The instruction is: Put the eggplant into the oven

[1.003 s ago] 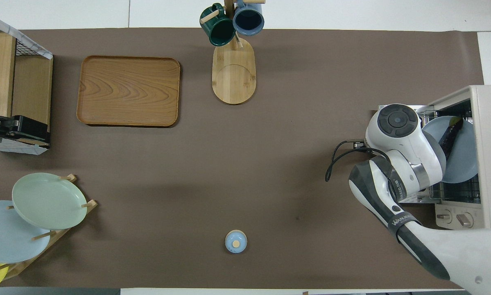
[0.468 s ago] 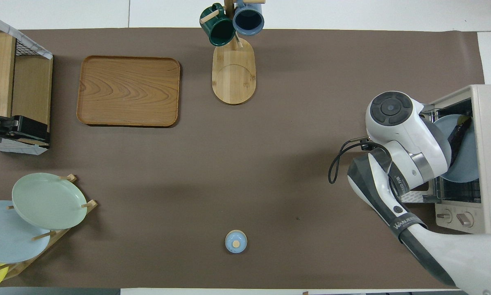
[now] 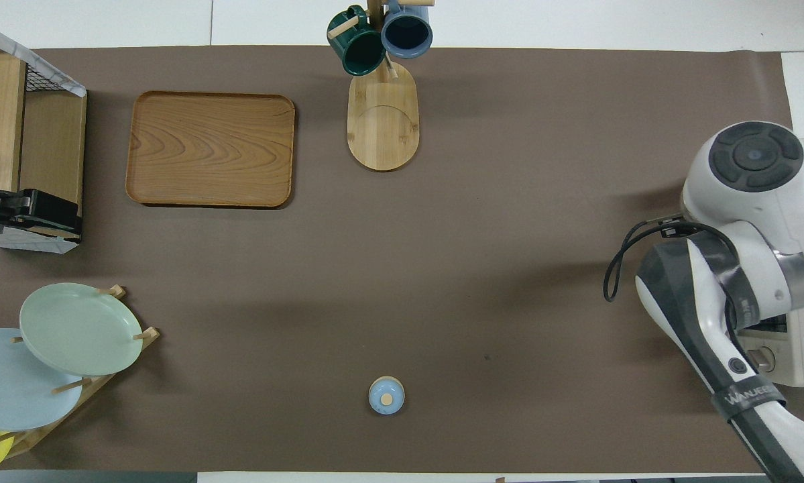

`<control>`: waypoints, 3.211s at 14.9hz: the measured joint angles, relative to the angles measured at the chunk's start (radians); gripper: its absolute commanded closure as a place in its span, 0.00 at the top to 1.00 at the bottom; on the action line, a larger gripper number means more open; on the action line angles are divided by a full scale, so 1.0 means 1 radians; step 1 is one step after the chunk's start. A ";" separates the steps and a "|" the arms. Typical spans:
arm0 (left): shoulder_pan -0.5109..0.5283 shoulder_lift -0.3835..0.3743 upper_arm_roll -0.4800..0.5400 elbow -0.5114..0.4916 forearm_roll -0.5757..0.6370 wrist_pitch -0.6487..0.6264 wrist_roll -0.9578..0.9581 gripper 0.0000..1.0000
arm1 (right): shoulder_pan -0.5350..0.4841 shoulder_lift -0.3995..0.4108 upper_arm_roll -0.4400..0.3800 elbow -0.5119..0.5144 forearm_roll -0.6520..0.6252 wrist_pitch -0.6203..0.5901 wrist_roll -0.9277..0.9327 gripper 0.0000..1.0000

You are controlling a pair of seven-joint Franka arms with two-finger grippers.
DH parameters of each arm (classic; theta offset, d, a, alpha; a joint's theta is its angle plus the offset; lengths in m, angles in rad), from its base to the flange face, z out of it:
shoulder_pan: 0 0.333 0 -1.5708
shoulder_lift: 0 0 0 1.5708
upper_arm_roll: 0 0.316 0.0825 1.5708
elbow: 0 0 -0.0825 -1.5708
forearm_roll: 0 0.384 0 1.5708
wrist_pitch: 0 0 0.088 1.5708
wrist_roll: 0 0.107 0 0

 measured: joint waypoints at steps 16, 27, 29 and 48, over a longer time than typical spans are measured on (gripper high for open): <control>0.000 0.000 0.000 0.000 0.000 0.000 0.000 1.00 | -0.092 -0.035 -0.025 0.107 0.365 -0.007 -0.134 1.00; 0.000 0.000 0.000 0.000 0.000 0.000 0.000 1.00 | -0.083 -0.090 -0.033 0.265 0.483 -0.216 -0.134 1.00; 0.000 0.000 0.000 0.000 0.000 0.000 0.000 1.00 | -0.079 -0.096 -0.071 0.348 0.483 -0.333 -0.134 1.00; 0.000 0.000 0.000 0.000 0.000 0.000 0.000 1.00 | -0.036 -0.091 -0.094 0.397 0.458 -0.404 -0.147 1.00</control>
